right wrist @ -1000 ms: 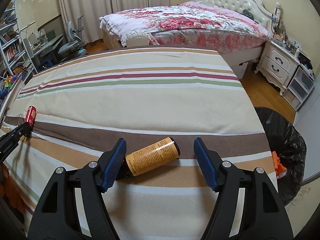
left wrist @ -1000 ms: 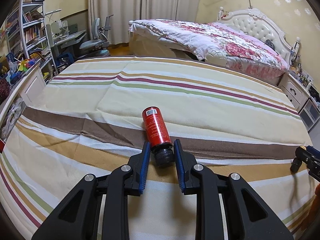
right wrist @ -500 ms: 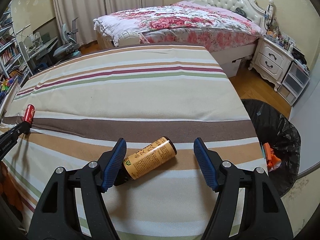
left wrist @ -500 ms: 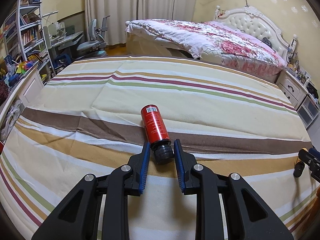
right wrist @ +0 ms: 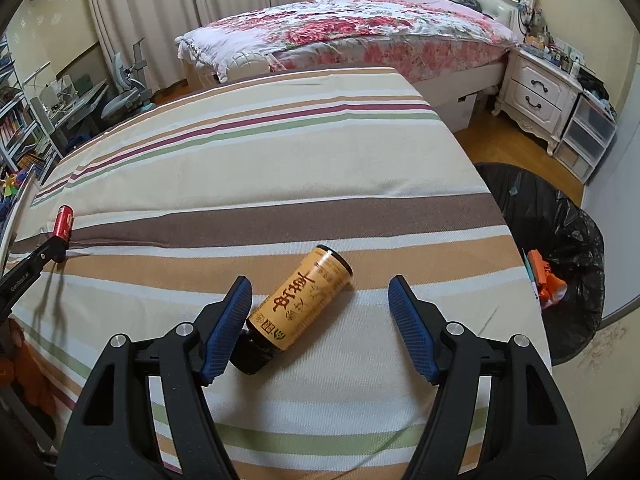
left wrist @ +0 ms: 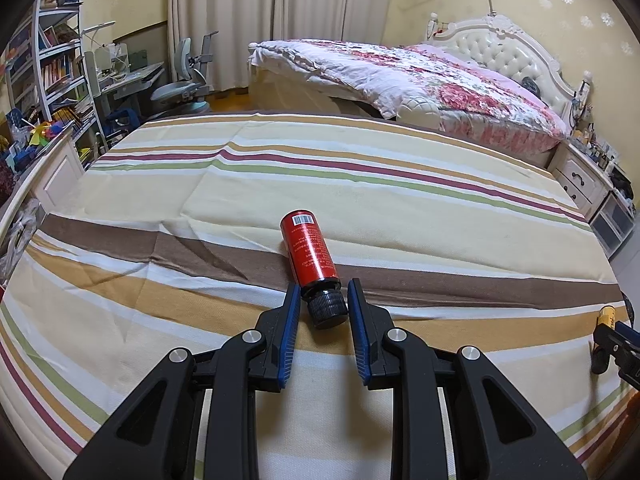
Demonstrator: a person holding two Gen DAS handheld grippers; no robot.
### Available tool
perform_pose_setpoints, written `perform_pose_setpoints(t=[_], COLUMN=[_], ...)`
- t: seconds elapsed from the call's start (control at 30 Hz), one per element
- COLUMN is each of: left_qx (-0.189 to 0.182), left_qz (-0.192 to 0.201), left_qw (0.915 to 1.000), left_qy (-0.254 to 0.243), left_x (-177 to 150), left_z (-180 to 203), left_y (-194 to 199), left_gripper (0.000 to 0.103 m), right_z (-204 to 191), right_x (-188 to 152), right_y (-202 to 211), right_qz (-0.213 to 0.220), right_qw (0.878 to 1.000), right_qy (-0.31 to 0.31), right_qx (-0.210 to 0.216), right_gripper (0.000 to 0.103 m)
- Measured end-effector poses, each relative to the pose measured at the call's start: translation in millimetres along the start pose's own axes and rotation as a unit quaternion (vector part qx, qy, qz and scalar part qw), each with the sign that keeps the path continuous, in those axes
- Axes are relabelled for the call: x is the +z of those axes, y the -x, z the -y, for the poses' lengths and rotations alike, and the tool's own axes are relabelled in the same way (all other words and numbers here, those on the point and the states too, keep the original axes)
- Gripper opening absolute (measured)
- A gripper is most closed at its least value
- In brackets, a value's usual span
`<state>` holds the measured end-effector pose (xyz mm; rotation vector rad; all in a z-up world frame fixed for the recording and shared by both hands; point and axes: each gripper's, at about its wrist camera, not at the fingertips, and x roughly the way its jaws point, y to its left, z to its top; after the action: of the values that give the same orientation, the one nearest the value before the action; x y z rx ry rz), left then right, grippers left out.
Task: Collect trash
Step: 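Push the yellow-labelled bottle upright with the right tool while the left tool holds the red bottle, then grasp the yellow-labelled bottle with the right tool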
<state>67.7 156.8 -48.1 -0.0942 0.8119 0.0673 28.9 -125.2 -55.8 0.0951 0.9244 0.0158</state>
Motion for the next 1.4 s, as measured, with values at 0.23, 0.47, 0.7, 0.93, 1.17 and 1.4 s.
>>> perform_pose_setpoints(t=[0.23, 0.47, 0.7, 0.93, 1.17, 1.4], left_qx=[-0.003, -0.004, -0.001, -0.003, -0.004, 0.004], left_qz=[0.001, 0.001, 0.003, 0.005, 0.007, 0.0], left_qw=[1.0, 1.0, 1.0, 1.0, 1.0, 1.0], left_qy=[0.0, -0.001, -0.006, 0.002, 0.006, 0.004], left_x=[-0.8, -1.1, -1.3, -0.7, 0.4, 2.9], left_z=[-1.0, -1.3, 0.8, -2.1, -3.0, 1.0], left_y=[0.7, 0.5, 2.2, 3.8, 5.2, 1.8], left_gripper=[0.025, 0.022, 0.021, 0.02, 0.02, 0.031], right_z=[-14.7, -20.0, -16.9, -13.1, -7.3, -4.6], right_x=[-2.0, 0.6, 2.0, 3.5, 4.1, 8.0], right_y=[0.6, -1.7, -1.1, -2.1, -3.4, -5.7], right_qz=[0.006, 0.011, 0.017, 0.021, 0.025, 0.024], right_qw=[1.0, 0.999, 0.999, 0.999, 0.998, 0.998], right_qy=[0.03, 0.044, 0.045, 0.044, 0.041, 0.04], right_qx=[0.004, 0.011, 0.017, 0.024, 0.033, 0.044], right_gripper=[0.03, 0.025, 0.025, 0.025, 0.025, 0.025])
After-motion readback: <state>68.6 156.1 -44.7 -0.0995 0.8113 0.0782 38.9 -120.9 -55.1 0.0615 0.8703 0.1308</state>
